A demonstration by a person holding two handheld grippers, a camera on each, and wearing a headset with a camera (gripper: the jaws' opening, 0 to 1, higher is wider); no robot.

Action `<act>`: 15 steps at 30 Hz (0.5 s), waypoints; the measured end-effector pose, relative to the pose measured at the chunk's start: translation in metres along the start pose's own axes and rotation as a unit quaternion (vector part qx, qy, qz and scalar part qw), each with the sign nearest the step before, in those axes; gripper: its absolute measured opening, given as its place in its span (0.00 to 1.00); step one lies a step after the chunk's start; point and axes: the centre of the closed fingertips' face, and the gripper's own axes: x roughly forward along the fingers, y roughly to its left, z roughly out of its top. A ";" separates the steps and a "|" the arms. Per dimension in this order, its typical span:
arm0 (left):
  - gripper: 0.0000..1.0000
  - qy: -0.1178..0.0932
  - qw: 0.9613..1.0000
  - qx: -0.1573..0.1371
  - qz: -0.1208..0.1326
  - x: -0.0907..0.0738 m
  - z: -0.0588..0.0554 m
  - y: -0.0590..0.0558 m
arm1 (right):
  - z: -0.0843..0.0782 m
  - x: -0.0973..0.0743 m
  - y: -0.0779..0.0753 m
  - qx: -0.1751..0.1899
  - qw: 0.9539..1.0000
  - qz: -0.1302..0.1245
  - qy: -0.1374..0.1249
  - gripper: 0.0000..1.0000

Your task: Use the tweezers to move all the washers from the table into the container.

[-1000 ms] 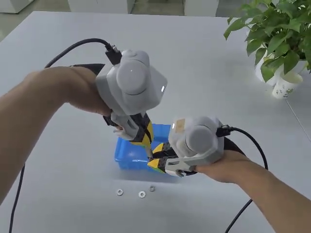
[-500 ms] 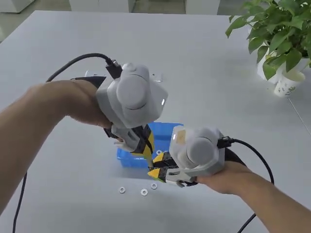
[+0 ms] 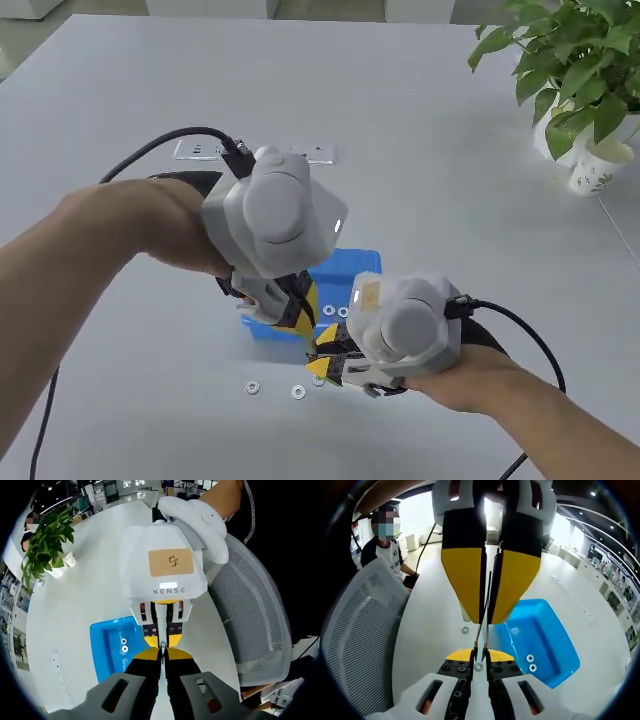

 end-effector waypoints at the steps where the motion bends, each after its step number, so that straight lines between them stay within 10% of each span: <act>1: 0.06 0.000 1.000 -0.001 -0.002 0.001 0.000 -0.001 | -0.001 0.001 0.001 0.001 1.000 0.001 0.000 0.11; 15: 0.06 0.002 1.000 -0.006 -0.009 0.013 -0.006 -0.004 | -0.010 0.009 0.006 0.007 1.000 0.009 0.008 0.11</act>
